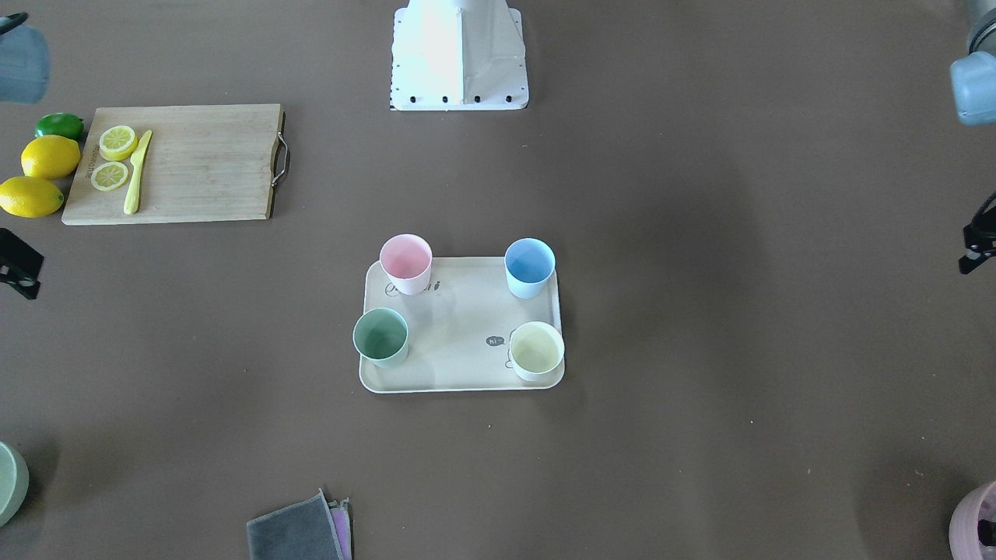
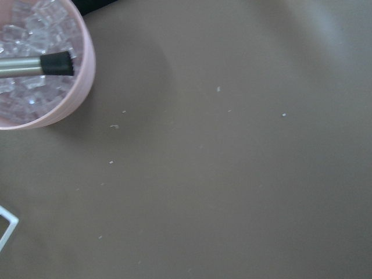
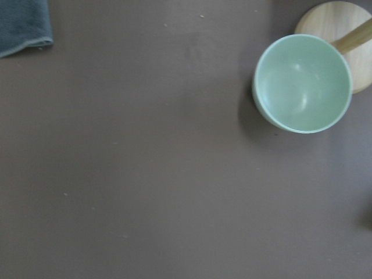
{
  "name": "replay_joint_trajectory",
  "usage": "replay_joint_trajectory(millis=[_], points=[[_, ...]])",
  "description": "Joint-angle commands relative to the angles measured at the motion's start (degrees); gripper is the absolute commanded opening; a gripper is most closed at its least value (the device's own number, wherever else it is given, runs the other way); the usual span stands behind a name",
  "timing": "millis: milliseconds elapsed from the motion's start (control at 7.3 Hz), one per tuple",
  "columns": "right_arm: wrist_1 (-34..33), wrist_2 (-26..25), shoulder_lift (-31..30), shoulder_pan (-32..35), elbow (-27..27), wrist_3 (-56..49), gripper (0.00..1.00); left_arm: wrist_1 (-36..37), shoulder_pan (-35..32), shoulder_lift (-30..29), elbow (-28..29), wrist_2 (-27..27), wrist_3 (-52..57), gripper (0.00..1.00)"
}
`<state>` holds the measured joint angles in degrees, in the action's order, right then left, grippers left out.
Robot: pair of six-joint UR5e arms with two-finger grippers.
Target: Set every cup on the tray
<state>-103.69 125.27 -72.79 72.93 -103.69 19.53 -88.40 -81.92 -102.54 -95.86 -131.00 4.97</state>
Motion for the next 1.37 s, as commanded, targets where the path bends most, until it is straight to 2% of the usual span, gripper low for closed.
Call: replay_joint_trajectory(millis=[0, 137, 274, 685, 822, 1234], points=[[0.1, 4.6, -8.9, 8.1, 2.7, -15.2, 1.00, 2.5, -4.5, 9.8, 0.5, -1.1, 5.7, 0.98], [0.3, 4.4, -14.0, 9.2, 2.5, -16.1, 1.00, 1.0, -7.3, 14.3, 0.3, -1.5, 5.7, 0.98], [1.4, 3.9, -17.3, 9.3, 2.8, -15.2, 1.00, 1.7, -7.8, 15.5, 0.3, -1.5, 4.9, 0.98], [1.4, 4.9, -17.0, 9.3, 2.6, -15.1, 1.00, 0.5, -8.1, 19.8, -0.7, -1.9, 3.3, 0.98], [1.5, 7.2, -17.1, 9.3, 1.7, -15.1, 1.00, 0.6, -8.0, 19.8, -2.6, -3.2, -0.5, 0.98], [1.4, 6.9, -17.6, 9.4, 1.2, -15.2, 1.00, -0.9, -7.8, 18.9, -0.6, -2.9, -0.6, 0.98]])
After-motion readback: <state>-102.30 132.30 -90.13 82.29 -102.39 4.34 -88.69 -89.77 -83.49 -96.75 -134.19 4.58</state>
